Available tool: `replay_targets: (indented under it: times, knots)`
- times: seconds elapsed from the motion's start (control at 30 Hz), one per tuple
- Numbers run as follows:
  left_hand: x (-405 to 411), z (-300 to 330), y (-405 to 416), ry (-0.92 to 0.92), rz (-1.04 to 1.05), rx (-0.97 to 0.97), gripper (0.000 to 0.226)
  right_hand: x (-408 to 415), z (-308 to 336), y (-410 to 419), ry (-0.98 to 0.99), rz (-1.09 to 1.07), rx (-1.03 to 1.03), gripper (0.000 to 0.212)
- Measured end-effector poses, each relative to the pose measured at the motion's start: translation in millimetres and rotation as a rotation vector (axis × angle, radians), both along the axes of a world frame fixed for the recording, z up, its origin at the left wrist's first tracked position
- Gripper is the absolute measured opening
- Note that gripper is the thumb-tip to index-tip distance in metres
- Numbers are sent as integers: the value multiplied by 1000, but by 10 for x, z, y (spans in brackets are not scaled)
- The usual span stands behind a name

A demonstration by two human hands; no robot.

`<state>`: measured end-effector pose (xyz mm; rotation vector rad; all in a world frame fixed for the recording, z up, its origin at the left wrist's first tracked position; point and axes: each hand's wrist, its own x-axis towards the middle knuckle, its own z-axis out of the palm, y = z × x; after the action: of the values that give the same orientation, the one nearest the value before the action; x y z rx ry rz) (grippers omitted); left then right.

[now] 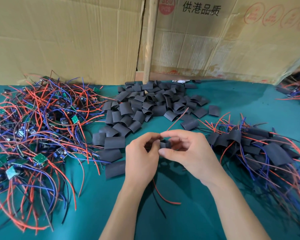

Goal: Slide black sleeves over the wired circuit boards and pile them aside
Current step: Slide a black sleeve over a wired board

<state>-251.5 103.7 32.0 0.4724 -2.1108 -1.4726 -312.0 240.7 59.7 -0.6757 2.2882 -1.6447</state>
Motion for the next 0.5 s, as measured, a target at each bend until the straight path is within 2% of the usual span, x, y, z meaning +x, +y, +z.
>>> replay_targets:
  times: [0.1, 0.27, 0.33, 0.5]
  knots:
    - [-8, -23, 3, 15, -11, 38, 26, -23, 44, 27, -66, -43, -234, 33]
    - [-13, -35, 17, -1, -37, 59, 27, -190, 126, 247, -341, -450, -802, 8]
    - [-8, -31, 23, -6, -63, 32, 27, -215, 115, 280, -425, -521, -894, 8]
    - [5, -22, 20, -14, -102, -10, 29, -237, 83, 268, -507, -572, -939, 11]
